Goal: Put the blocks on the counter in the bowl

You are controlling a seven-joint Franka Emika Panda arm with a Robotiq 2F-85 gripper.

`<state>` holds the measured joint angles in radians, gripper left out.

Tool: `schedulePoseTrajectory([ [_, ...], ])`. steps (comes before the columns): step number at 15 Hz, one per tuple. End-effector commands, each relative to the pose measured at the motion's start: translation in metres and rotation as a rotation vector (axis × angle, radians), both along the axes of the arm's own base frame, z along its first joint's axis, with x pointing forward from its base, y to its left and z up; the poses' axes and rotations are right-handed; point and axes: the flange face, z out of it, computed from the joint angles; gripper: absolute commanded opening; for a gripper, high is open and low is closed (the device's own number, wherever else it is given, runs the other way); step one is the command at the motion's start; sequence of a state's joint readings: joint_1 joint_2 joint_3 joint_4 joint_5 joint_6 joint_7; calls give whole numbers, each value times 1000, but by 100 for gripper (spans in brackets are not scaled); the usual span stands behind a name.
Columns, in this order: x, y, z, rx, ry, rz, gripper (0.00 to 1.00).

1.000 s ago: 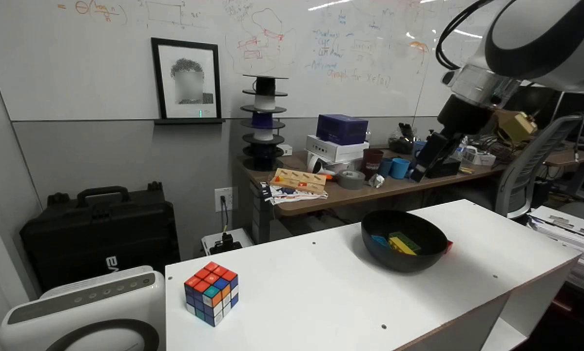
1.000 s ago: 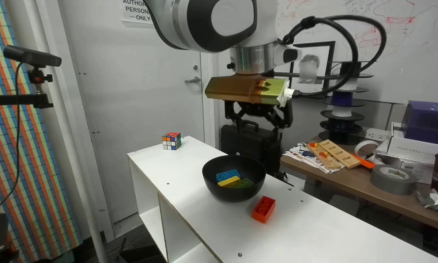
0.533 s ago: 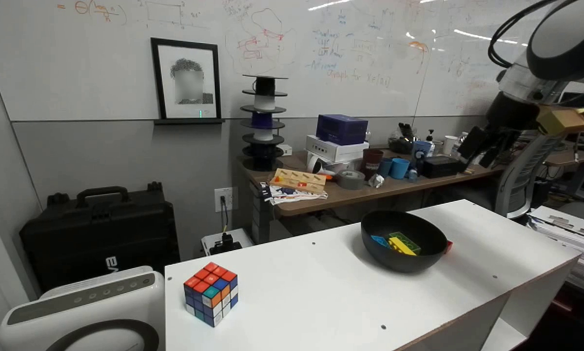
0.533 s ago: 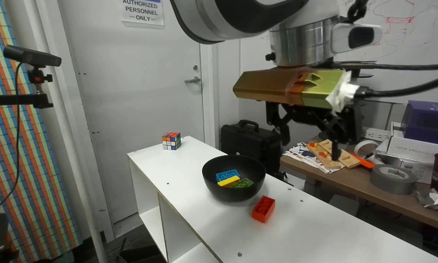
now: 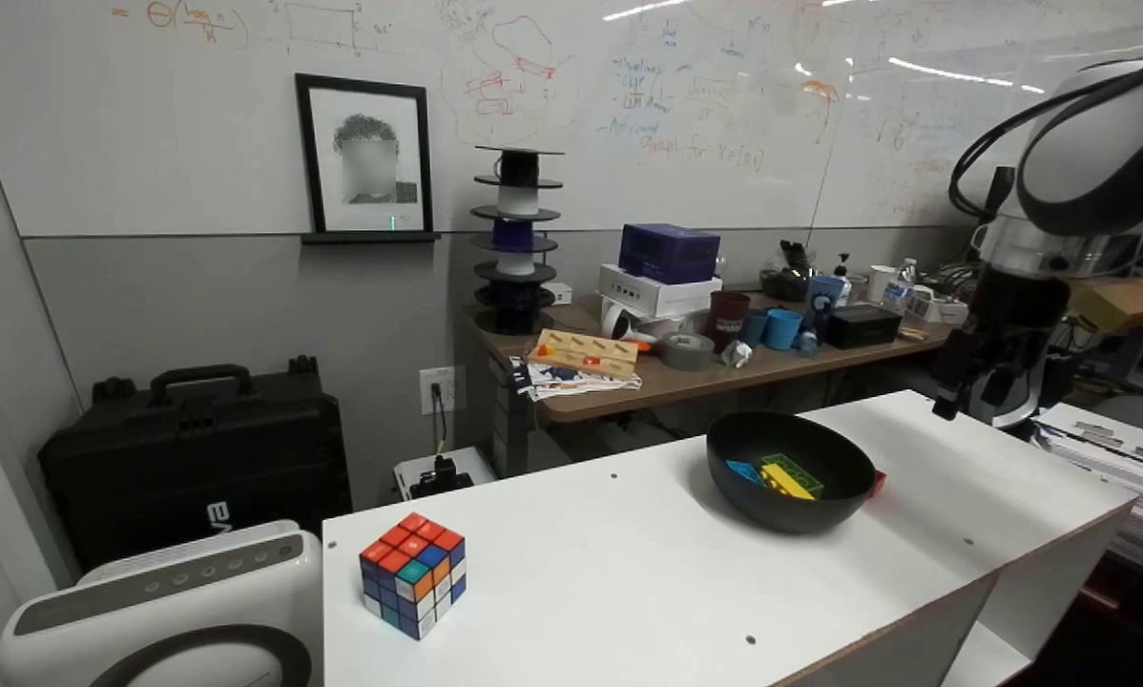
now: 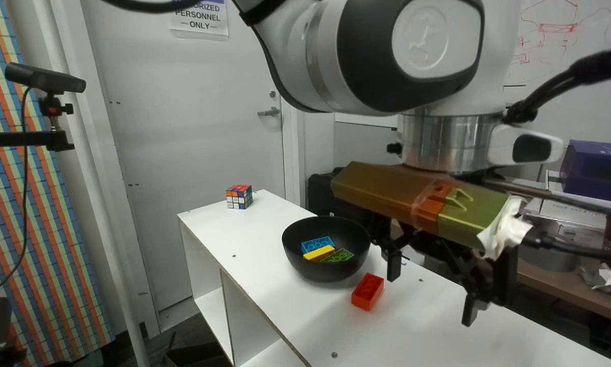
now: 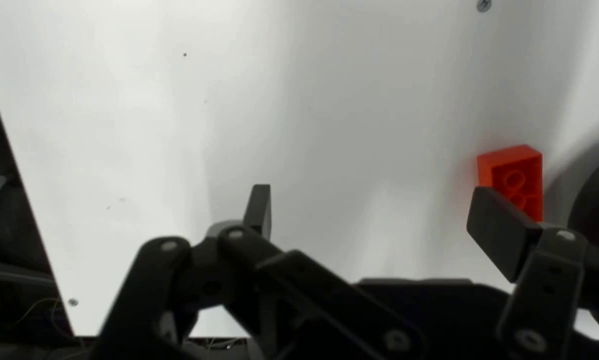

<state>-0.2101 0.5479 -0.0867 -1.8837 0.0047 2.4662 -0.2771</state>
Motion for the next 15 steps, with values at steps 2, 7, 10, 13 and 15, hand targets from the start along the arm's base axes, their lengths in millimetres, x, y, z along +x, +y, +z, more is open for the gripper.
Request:
schedulePoseTrajectory([
  [2,14,30,-42,-6,125,89,100],
  [7,19,58,-68,-2,167,190,100],
  [10,23,68,-66,17,157,236,100],
  [13,29,73,-61,38,127,274,100],
  [15,34,73,-62,55,104,295,100],
])
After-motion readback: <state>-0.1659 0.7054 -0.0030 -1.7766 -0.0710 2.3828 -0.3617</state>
